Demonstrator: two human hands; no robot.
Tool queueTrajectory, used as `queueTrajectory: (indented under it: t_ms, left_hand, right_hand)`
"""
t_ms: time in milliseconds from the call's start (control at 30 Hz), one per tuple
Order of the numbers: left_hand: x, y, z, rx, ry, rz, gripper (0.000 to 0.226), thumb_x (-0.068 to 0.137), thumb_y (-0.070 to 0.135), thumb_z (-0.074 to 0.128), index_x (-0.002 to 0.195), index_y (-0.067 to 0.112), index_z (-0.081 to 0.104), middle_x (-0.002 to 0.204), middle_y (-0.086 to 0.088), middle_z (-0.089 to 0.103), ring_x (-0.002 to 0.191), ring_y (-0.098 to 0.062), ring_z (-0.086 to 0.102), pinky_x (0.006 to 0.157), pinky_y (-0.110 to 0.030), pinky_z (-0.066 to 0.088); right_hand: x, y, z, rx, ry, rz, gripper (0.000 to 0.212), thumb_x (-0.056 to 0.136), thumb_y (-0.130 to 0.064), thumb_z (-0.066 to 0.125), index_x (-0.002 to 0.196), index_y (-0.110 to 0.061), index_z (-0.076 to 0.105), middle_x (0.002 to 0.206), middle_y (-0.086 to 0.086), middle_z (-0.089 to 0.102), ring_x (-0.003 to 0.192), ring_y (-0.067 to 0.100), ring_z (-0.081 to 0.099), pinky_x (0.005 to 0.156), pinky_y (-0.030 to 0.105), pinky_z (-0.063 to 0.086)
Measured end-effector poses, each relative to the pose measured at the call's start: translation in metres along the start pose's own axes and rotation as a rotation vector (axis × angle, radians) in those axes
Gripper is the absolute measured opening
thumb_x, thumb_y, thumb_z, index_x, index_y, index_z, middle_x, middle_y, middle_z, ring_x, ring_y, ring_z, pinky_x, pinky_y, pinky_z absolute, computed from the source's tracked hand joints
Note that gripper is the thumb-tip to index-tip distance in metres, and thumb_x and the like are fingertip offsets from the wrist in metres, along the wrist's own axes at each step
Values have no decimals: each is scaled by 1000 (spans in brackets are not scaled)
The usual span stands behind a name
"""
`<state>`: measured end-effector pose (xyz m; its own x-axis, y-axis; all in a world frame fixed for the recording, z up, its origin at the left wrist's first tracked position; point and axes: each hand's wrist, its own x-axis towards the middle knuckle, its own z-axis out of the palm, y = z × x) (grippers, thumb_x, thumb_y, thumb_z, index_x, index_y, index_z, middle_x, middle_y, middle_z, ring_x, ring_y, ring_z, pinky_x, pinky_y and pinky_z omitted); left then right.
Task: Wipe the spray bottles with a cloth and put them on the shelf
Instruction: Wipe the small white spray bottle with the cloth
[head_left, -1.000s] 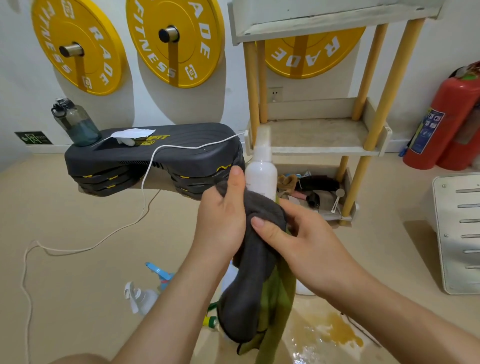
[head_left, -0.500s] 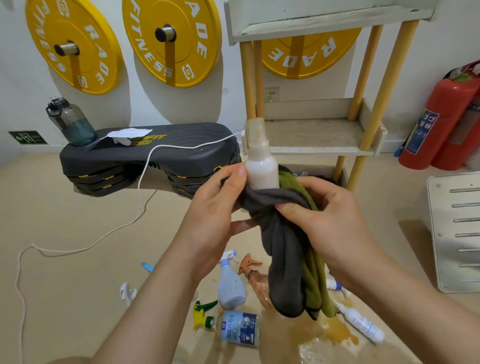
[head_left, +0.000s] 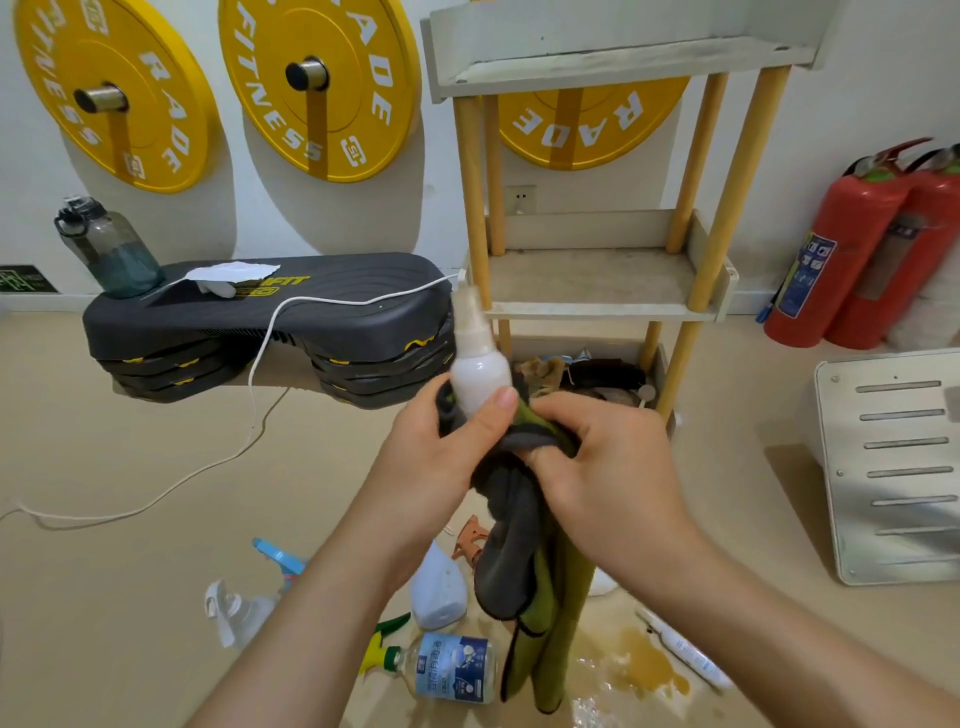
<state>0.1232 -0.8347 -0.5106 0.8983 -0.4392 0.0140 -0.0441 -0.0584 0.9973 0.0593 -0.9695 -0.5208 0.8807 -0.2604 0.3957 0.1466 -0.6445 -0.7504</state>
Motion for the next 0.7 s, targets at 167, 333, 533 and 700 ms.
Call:
queueTrajectory:
  t_ms: [167,333,533,700]
  left_hand:
    - [3,-14,3,-94,159,-99,28,95,38,59,113,16,62,105,-14,70,99,-30,69,83,-45,56]
    - [-3,-15,13,88,-44,-48,28,99,12,55,122,26,58,108,0,72,105,-14,67,95,-38,53]
    - [-3,-16,11,-100,-203,-119,60,85,-4,67,137,20,52,118,-2,72,110,-16,68,87,-27,55]
    - [0,-7,0,142,-38,-180,23,100,28,53,105,13,70,96,-6,77,88,-21,74,79,-39,61]
  right_hand:
    - [3,-13,1,149,-238,162,22,80,-24,67,101,-20,67,98,-4,64,89,9,59,82,38,54]
    - [10,-4,0,519,-225,466,15,94,-40,59,91,-28,68,81,-18,67,76,-4,64,78,23,51]
    - [11,9,-8,594,-123,507,26,94,-32,63,99,-9,72,94,9,75,83,13,72,78,31,58]
    - [25,19,-30,528,-89,436,34,94,-40,59,95,-8,70,92,10,72,86,16,71,75,30,58]
